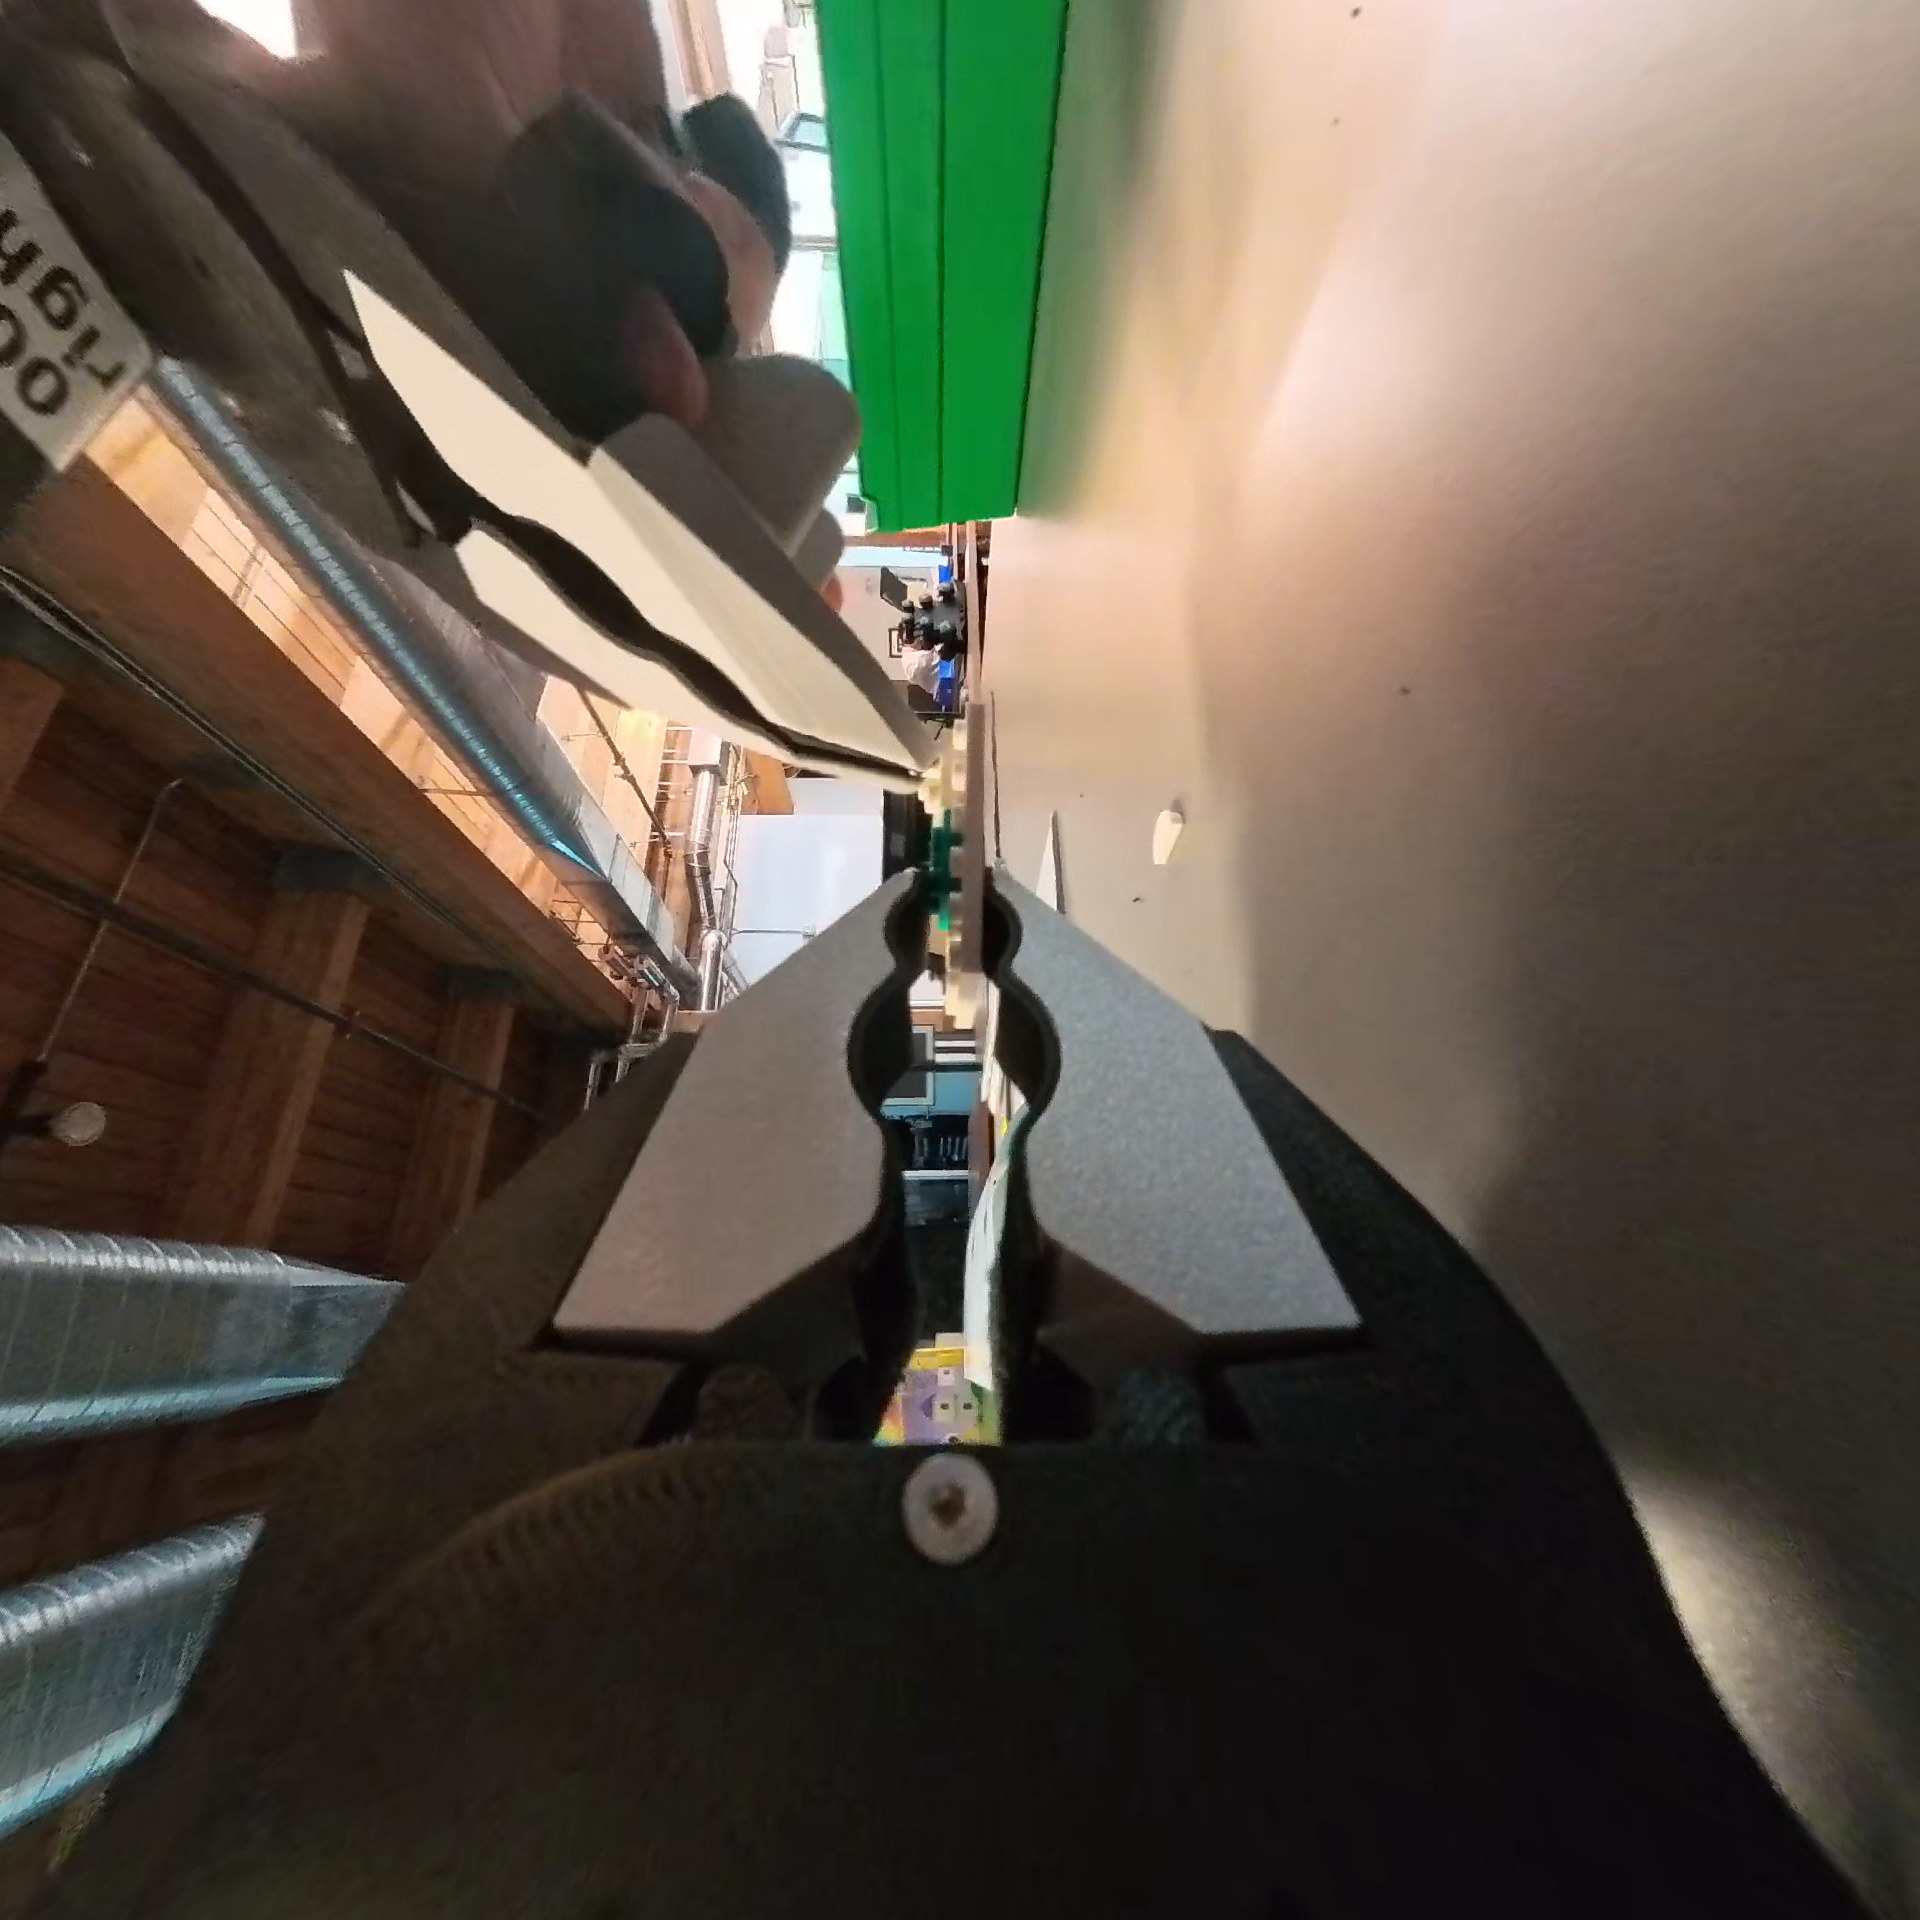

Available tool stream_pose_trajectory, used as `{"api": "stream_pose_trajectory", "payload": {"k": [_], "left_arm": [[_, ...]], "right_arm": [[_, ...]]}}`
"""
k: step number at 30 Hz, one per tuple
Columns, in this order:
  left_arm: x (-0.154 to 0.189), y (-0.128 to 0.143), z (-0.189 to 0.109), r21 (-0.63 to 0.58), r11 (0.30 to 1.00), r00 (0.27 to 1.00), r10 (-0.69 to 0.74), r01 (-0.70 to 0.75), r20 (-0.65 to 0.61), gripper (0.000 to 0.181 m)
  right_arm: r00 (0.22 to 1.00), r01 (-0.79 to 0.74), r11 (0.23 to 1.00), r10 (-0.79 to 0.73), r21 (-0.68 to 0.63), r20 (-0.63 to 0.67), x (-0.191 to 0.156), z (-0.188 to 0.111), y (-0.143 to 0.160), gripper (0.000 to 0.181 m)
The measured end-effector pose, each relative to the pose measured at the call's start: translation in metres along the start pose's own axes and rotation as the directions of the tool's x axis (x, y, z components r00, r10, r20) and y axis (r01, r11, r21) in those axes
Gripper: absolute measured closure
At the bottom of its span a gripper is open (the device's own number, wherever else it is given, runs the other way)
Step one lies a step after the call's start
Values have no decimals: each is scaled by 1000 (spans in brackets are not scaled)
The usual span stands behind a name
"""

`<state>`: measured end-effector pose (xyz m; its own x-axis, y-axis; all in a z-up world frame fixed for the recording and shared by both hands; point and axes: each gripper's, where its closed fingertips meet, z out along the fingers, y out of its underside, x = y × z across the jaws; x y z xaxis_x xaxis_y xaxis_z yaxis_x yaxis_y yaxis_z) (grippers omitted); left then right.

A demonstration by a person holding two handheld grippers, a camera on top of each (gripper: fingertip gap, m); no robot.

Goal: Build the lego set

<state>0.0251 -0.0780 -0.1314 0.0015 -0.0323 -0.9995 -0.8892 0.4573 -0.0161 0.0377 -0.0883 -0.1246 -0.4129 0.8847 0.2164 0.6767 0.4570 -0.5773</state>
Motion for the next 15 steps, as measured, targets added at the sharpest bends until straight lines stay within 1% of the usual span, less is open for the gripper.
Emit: {"api": "stream_pose_trajectory", "payload": {"k": [3, 7, 9, 10, 11, 13, 15], "left_arm": [[1, 0, 0, -1, 1000, 1000, -4, 4, -3, 174], [1, 2, 0, -5, 1000, 1000, -29, 29, -9, 174], [1, 3, 0, -8, 999, 999, -45, 45, -14, 174], [1, 4, 0, -12, 999, 999, -52, 52, -16, 174], [1, 5, 0, -14, 998, 998, -60, 59, -18, 174], [1, 6, 0, -16, 997, 997, -74, 74, -21, 174], [1, 7, 0, -18, 997, 997, -80, 79, -22, 174]], "right_arm": [[1000, 21, 1000, -22, -14, -15, 1, -1, 0, 177], [996, 54, 999, -54, -5, -65, 2, -5, -3, 163], [990, 83, 997, -82, 2, -111, 2, -7, -4, 160], [984, 106, 994, -105, 5, -146, 3, -8, -5, 153], [974, 141, 990, -137, 10, -182, 3, -8, -7, 150], [928, 257, 966, -250, -12, -275, 2, -9, -10, 149], [835, 396, 912, -406, -106, -371, 1, -6, -9, 149]]}}
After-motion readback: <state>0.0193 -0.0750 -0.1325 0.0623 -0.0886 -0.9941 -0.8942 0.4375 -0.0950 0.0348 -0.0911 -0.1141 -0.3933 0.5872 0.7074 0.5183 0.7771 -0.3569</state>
